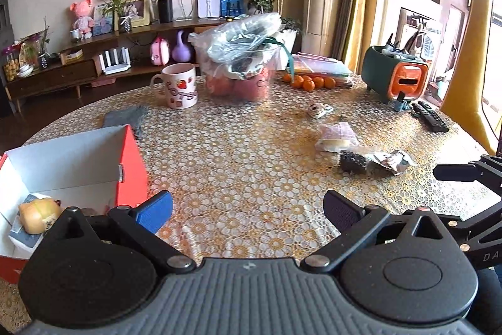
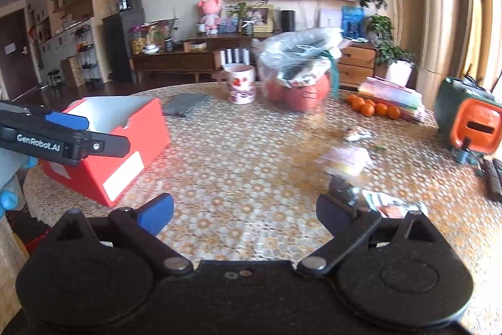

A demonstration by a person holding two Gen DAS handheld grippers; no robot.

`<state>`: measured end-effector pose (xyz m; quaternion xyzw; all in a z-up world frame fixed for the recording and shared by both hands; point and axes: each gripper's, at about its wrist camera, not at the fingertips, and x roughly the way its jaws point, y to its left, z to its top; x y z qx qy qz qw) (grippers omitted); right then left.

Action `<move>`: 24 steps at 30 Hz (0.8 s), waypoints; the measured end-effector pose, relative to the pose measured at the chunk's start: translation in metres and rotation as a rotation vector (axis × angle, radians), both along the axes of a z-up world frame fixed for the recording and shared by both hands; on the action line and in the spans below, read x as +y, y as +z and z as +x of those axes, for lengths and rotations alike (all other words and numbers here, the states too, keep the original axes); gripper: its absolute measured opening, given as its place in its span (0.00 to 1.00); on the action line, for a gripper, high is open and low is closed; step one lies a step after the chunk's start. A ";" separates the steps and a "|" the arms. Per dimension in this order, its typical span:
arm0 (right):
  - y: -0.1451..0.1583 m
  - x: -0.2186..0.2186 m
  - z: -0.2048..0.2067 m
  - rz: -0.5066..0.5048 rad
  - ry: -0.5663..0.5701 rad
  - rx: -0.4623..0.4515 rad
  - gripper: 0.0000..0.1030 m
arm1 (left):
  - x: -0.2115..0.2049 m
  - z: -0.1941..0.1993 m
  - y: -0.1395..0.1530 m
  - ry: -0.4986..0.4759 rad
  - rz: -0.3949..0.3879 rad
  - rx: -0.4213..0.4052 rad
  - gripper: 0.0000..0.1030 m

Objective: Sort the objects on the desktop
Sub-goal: 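Move both grippers back from the box toward the remaining table items, then reach the left gripper to the white snack bag while the right gripper reaches the printed pouch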

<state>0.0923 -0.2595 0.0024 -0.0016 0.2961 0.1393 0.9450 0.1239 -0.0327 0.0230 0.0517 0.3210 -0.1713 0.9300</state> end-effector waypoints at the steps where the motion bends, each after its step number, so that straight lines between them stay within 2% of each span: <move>1: -0.003 -0.007 -0.001 0.003 -0.012 0.004 0.95 | -0.009 0.002 -0.003 -0.013 0.000 0.003 1.00; 11: -0.026 -0.069 0.004 -0.039 -0.134 0.027 0.95 | -0.080 0.031 -0.021 -0.101 0.018 0.032 1.00; 24: -0.061 -0.122 0.049 -0.094 -0.202 0.081 0.95 | -0.145 0.091 -0.041 -0.152 0.053 0.048 1.00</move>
